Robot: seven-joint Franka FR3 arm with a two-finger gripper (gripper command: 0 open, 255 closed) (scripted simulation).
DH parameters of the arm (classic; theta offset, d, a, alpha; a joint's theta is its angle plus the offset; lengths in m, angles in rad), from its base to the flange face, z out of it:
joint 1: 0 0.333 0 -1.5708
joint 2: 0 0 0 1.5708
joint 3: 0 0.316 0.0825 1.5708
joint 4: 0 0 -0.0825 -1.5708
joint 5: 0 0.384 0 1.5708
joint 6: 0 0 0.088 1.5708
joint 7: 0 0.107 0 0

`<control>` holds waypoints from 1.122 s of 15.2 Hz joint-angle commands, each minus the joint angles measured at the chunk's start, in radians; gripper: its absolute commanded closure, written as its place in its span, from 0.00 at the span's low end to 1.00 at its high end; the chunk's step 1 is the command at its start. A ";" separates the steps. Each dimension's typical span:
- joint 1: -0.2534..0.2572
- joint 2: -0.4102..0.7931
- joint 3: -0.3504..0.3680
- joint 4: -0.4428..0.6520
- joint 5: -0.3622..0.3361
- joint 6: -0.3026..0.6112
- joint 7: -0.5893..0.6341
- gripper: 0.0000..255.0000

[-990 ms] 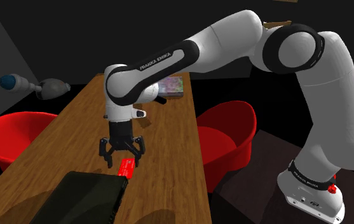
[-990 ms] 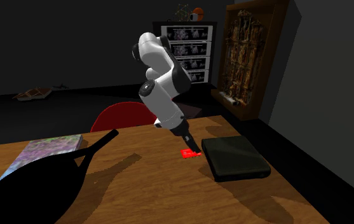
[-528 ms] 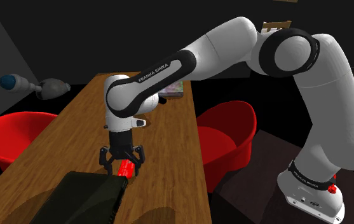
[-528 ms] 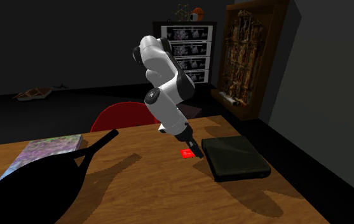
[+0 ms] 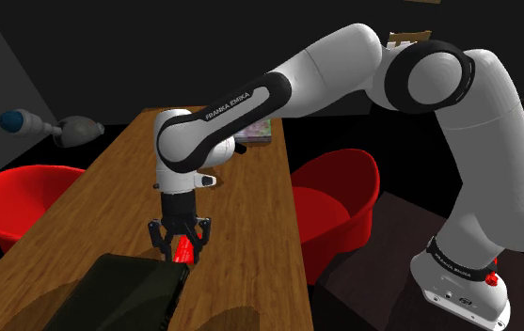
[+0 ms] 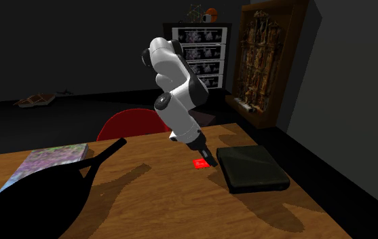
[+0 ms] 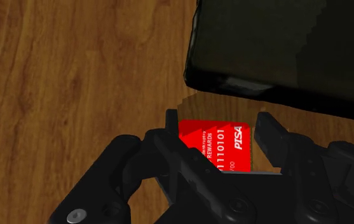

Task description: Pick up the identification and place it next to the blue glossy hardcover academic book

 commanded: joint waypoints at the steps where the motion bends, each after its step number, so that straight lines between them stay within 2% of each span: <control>1: 0.002 0.007 -0.001 -0.004 -0.001 0.007 -0.001 1.00; 8: 0.002 0.007 -0.001 -0.004 -0.001 0.006 0.000 1.00; 17: -0.006 -0.046 0.009 0.036 0.005 -0.077 0.035 1.00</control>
